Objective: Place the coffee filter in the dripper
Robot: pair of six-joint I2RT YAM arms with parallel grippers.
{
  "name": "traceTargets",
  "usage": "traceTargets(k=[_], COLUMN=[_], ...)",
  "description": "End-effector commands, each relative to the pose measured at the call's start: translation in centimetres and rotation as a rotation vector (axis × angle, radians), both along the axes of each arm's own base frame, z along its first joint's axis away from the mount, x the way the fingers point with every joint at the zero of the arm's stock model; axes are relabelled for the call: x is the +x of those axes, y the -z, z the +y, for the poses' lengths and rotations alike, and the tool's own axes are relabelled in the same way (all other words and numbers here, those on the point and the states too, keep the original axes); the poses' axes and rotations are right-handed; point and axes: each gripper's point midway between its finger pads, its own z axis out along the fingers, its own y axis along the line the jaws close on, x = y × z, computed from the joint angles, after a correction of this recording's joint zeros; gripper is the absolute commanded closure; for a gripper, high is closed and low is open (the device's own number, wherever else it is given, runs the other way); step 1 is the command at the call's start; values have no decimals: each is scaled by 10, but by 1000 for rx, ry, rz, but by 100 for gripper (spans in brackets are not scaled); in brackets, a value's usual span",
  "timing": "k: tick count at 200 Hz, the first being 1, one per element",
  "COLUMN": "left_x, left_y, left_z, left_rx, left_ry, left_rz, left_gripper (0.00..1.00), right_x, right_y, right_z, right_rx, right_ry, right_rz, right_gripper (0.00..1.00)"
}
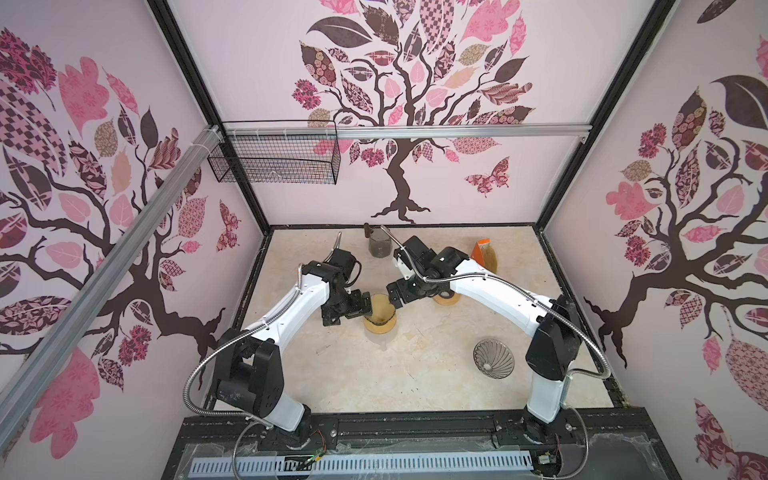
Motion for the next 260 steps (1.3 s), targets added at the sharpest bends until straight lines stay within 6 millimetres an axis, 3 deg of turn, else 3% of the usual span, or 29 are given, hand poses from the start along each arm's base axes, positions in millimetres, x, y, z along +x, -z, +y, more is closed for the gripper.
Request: traceTargets(k=[1, 71, 116, 175, 260], left_x=[-1, 1, 6, 10, 2], left_y=[-9, -38, -45, -38, -13], left_z=[3, 2, 11, 16, 11], left_rx=[5, -44, -38, -4, 22], left_ry=[4, -4, -27, -12, 18], left_rz=[-20, -93, -117, -97, -27], left_gripper=[2, 2, 2, 2, 2], right_x=[-1, 2, 1, 1, 2], right_y=[19, 27, 30, 30, 31], right_z=[-3, -2, -2, -3, -3], right_rx=[-58, -86, -96, -100, -105], right_ry=[-8, -10, -10, -11, -10], right_rz=[24, 34, 40, 40, 38], right_gripper=[0, 0, 0, 0, 0])
